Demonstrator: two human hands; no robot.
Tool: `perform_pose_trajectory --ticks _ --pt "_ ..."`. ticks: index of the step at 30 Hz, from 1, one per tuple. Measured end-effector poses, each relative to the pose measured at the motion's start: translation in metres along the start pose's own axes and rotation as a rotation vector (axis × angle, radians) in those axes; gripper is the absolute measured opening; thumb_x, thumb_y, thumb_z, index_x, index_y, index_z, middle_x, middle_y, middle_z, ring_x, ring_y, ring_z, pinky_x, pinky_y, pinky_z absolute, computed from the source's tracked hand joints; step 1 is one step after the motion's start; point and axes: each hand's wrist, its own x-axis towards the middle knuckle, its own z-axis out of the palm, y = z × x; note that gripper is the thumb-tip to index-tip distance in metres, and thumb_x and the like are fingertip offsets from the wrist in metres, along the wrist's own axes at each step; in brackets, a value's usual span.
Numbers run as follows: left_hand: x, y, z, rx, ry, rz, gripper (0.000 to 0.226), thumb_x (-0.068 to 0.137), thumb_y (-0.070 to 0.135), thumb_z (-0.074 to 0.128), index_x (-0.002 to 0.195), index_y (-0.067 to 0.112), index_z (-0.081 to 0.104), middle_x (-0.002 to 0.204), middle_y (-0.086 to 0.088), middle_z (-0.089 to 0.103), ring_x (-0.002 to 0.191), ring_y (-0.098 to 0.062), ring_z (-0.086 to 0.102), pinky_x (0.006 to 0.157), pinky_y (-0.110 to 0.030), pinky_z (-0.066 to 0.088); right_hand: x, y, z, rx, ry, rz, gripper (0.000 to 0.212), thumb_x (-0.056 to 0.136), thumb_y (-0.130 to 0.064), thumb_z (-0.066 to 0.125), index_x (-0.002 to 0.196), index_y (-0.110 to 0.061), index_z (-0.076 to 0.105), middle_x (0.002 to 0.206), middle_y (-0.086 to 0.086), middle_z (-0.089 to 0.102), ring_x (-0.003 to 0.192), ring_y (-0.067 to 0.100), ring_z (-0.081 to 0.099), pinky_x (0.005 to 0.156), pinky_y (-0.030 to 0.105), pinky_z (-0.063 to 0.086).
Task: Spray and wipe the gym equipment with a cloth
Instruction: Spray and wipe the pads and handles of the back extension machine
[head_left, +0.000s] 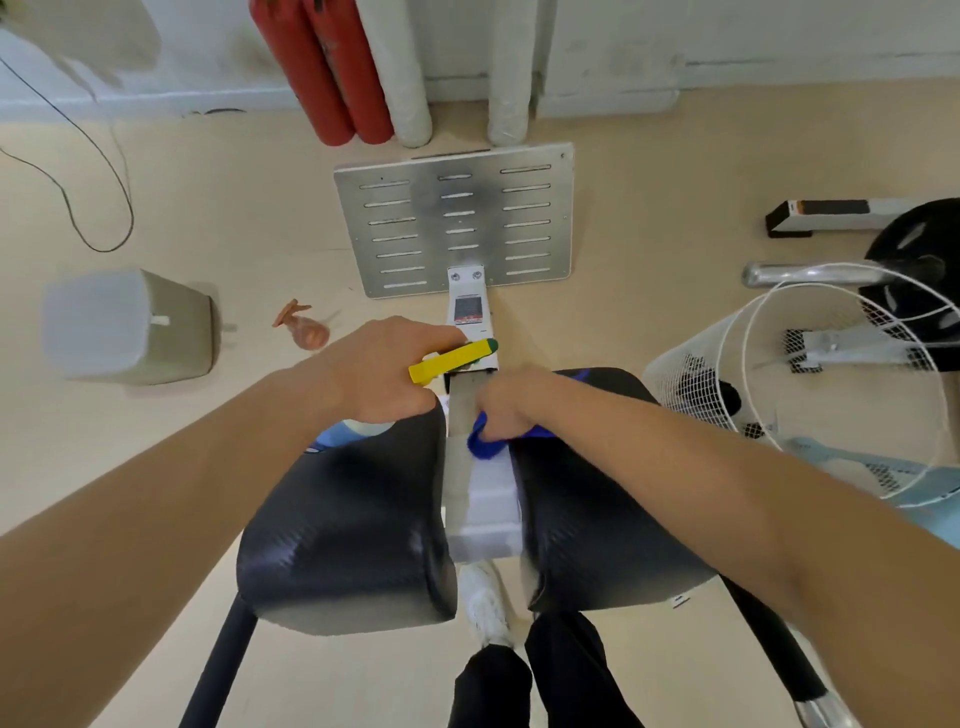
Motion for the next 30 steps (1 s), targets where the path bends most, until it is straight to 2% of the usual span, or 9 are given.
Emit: perform_pose_trajectory --ticks 5,10,12,15,17,20,22,25,30 --pt "-0.010 0.007 0.007 0.053 -0.021 0.067 0.031 0.080 0.011 0.065 0.099 0.033 0.055 0.077 0.011 0.057 0.075 -0.014 0.055 0.061 -0.027 0.037 0.021 0.012 0.009 0.224 0.100 0.151 0.021 0.094 -0.033 0.054 0.103 -0.015 0.062 0.098 0.007 0.063 0.085 0.025 0.056 0.074 0.032 0.045" --pt "-0.033 0.025 0.008 0.150 -0.197 0.158 0.046 0.081 0.009 0.060 0.080 0.051 0.041 0.071 0.011 0.050 0.074 -0.021 0.051 0.068 -0.032 0.040 -0.039 0.007 0.022 0.438 0.110 -0.039 0.015 0.095 -0.040 0.057 0.089 -0.027 0.061 0.084 0.001 0.062 0.078 0.019 0.057 0.075 0.037 0.047" --pt "-0.043 0.026 0.010 0.189 -0.254 0.206 0.048 0.079 0.011 0.060 0.087 0.054 0.042 0.075 0.007 0.055 0.076 -0.022 0.055 0.069 -0.034 0.045 -0.067 0.008 0.025 0.535 0.165 -0.031 0.025 0.097 -0.047 0.054 0.082 -0.029 0.063 0.080 0.000 0.065 0.074 0.019 0.059 0.073 0.035 0.045" --pt "-0.054 0.021 0.015 0.294 -0.306 0.305 0.041 0.078 0.018 0.060 0.113 0.038 0.053 0.093 0.006 0.064 0.086 -0.023 0.060 0.073 -0.036 0.049 -0.103 0.020 0.034 0.984 0.421 0.140 0.035 0.102 -0.043 0.050 0.086 -0.016 0.065 0.064 0.000 0.061 0.058 0.017 0.053 0.060 0.031 0.042" --pt "-0.061 0.021 0.019 0.395 -0.327 0.391 0.047 0.079 0.021 0.061 0.124 0.034 0.054 0.105 0.005 0.065 0.091 -0.024 0.062 0.070 -0.031 0.043 -0.122 0.028 0.044 1.269 0.557 0.213 0.044 0.103 -0.040 0.050 0.105 0.003 0.063 0.075 0.020 0.059 0.064 0.024 0.052 0.056 0.029 0.043" --pt "-0.067 0.027 0.020 0.511 -0.374 0.498 0.050 0.085 0.026 0.063 0.133 0.033 0.049 0.122 0.005 0.062 0.094 -0.024 0.063 0.070 -0.030 0.037 -0.142 0.029 0.054 1.412 0.610 0.245 0.050 0.103 -0.039 0.051 0.121 0.006 0.058 0.108 0.040 0.059 0.073 0.030 0.055 0.057 0.033 0.046" --pt "-0.071 0.033 0.020 0.580 -0.423 0.538 0.049 0.090 0.029 0.062 0.137 0.032 0.046 0.129 0.005 0.058 0.096 -0.024 0.062 0.073 -0.031 0.036 -0.148 0.023 0.055 1.428 0.591 0.258 0.044 0.103 -0.037 0.051 0.116 0.003 0.062 0.097 0.035 0.064 0.066 0.026 0.059 0.054 0.029 0.048" --pt "-0.075 0.038 0.020 0.625 -0.448 0.564 0.047 0.094 0.032 0.060 0.138 0.030 0.044 0.129 0.003 0.057 0.095 -0.024 0.062 0.078 -0.035 0.047 -0.154 0.012 0.051 1.386 0.561 0.269 0.032 0.104 -0.035 0.050 0.094 -0.008 0.064 0.063 0.007 0.064 0.050 0.017 0.061 0.046 0.023 0.048" --pt "-0.068 0.041 0.026 0.694 -0.444 0.551 0.048 0.092 0.033 0.063 0.135 0.027 0.043 0.123 0.001 0.054 0.084 -0.019 0.052 0.073 -0.032 0.041 -0.153 0.006 0.048 1.362 0.581 0.304 0.032 0.104 -0.036 0.050 0.089 -0.011 0.062 0.058 0.002 0.061 0.050 0.017 0.061 0.048 0.025 0.049"
